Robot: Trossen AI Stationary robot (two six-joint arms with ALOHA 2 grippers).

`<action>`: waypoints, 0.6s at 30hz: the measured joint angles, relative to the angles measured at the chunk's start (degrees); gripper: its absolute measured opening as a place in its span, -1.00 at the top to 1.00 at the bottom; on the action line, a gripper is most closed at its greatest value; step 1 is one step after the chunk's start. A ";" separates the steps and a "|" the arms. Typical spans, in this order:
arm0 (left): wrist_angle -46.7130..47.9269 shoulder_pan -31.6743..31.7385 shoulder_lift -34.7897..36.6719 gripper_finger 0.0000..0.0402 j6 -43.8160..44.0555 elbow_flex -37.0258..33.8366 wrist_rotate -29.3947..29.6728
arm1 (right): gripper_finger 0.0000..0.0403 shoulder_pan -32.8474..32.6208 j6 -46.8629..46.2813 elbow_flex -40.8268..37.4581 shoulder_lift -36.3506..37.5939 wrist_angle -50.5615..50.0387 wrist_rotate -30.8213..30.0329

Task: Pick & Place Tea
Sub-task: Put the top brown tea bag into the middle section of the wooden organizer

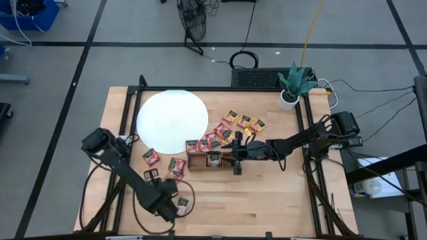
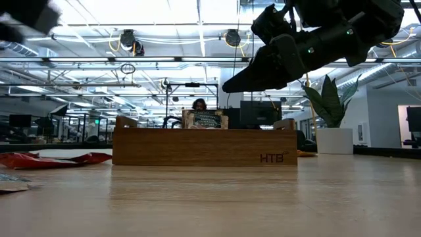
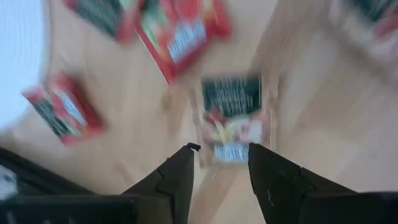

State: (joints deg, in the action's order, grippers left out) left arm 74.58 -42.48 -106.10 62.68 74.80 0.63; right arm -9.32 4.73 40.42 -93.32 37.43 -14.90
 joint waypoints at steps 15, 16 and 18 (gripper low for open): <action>-18.24 -2.17 3.08 0.20 13.56 -14.45 -4.93 | 0.01 0.00 -1.03 0.00 0.00 0.02 0.09; -18.36 -2.23 3.12 0.19 13.13 -14.98 -4.88 | 0.01 0.00 -1.05 0.00 0.00 -0.01 0.10; -20.12 -2.23 3.23 0.16 11.83 -16.26 -4.90 | 0.01 0.00 -1.04 0.00 0.00 -0.16 0.11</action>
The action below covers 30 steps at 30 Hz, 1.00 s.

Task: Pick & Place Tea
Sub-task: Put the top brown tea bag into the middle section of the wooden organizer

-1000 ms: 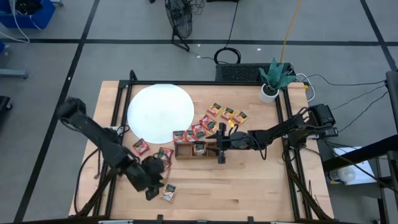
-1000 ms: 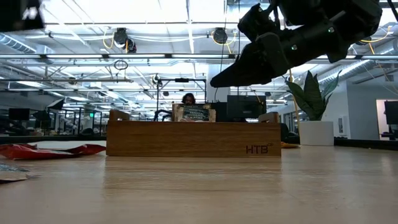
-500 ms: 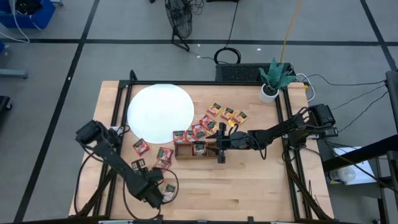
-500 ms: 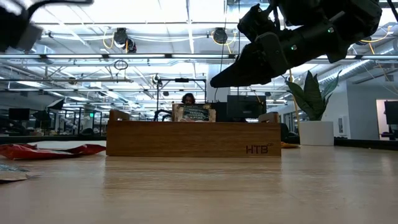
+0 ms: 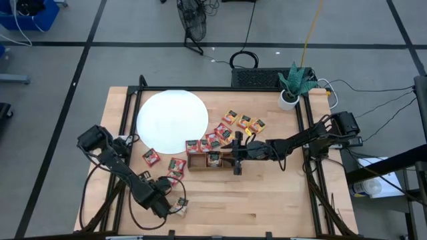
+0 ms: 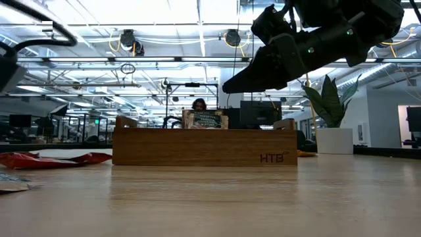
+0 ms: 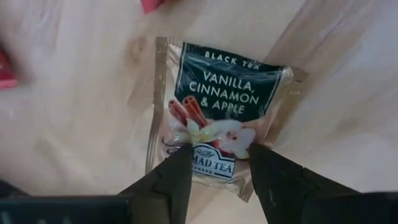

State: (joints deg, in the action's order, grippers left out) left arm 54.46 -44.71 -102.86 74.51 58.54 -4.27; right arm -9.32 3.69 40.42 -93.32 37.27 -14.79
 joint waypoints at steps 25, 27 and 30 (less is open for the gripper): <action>-1.19 -1.07 0.41 0.94 -6.86 -1.07 6.99 | 0.01 0.00 -0.01 0.00 -0.02 -1.11 0.00; 4.50 -0.94 0.51 0.97 -8.60 1.92 10.20 | 0.01 0.00 -0.02 0.00 -0.02 -1.04 -0.01; 11.63 -0.59 1.99 0.97 -10.44 8.86 18.09 | 0.01 0.00 -1.99 0.00 -0.02 0.47 0.18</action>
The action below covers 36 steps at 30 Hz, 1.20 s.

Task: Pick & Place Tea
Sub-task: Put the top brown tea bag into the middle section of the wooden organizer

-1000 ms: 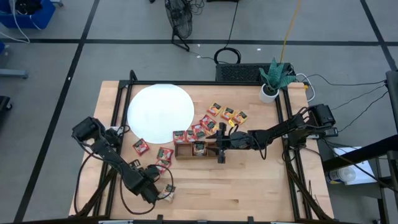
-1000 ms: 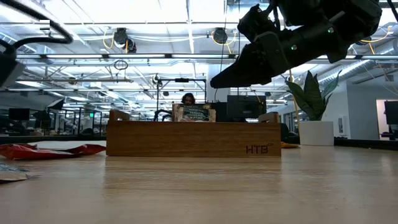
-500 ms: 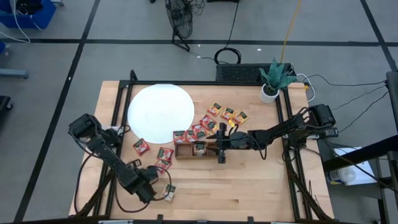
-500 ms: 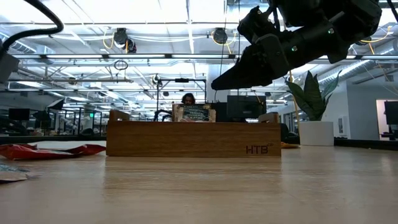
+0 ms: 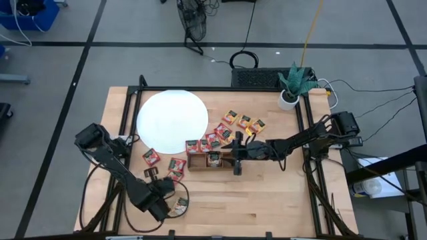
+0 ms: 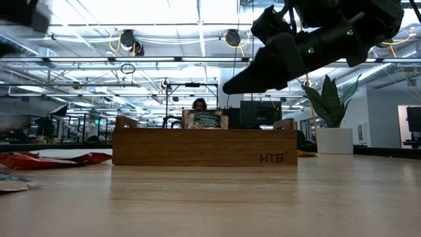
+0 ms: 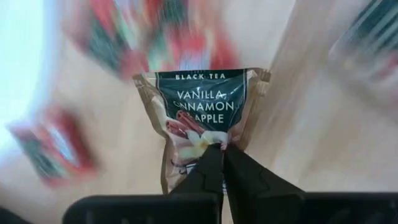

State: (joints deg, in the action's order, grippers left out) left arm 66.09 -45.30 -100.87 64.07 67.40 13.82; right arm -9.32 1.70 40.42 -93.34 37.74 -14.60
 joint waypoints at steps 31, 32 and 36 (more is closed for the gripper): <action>-4.03 18.86 -0.03 0.97 -58.51 10.66 37.27 | 0.01 11.72 -32.25 11.57 -14.14 22.05 33.04; -4.27 19.05 -0.03 0.98 -59.07 10.66 37.18 | 0.01 11.72 -32.19 11.78 -14.14 22.04 33.05; -6.02 20.09 -0.01 0.98 -60.58 10.66 35.12 | 0.01 11.92 -31.12 12.65 -14.14 20.51 32.94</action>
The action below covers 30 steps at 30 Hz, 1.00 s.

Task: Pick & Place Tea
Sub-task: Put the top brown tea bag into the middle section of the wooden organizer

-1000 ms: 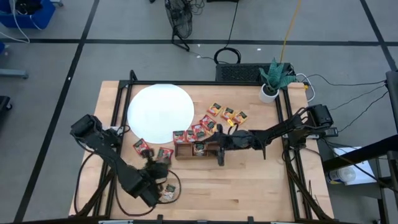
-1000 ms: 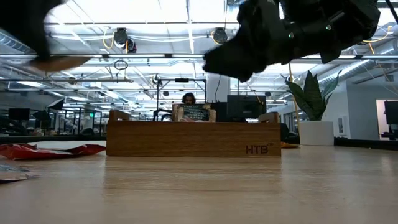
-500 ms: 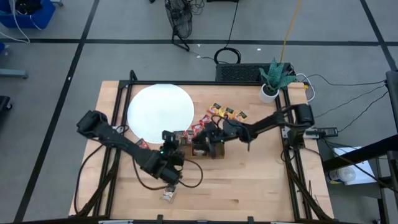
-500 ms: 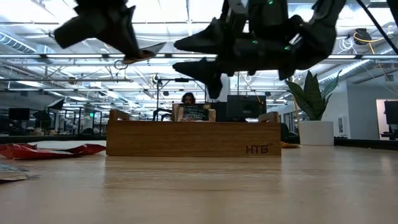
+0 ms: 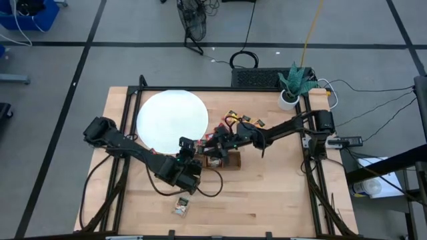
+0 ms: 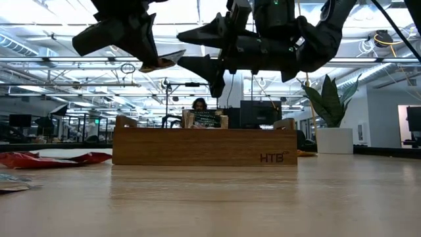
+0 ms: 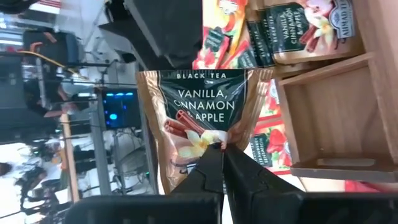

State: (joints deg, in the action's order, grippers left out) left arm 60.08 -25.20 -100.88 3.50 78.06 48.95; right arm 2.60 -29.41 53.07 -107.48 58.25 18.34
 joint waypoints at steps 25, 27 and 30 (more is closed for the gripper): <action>-4.71 0.30 0.09 0.85 15.55 0.00 0.63 | 1.00 -0.47 14.00 0.45 2.15 -4.92 -8.11; -4.59 -0.83 0.71 0.84 17.46 -0.16 1.24 | 1.00 -0.47 15.99 0.45 4.42 -9.81 -9.52; -6.44 -3.12 2.70 0.84 19.17 -2.10 3.60 | 1.00 -0.75 20.90 0.45 9.51 -20.48 -13.14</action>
State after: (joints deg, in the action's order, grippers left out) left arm 53.64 -28.32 -98.18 22.66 75.96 52.54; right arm 1.85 -8.51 53.52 -97.97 37.77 5.20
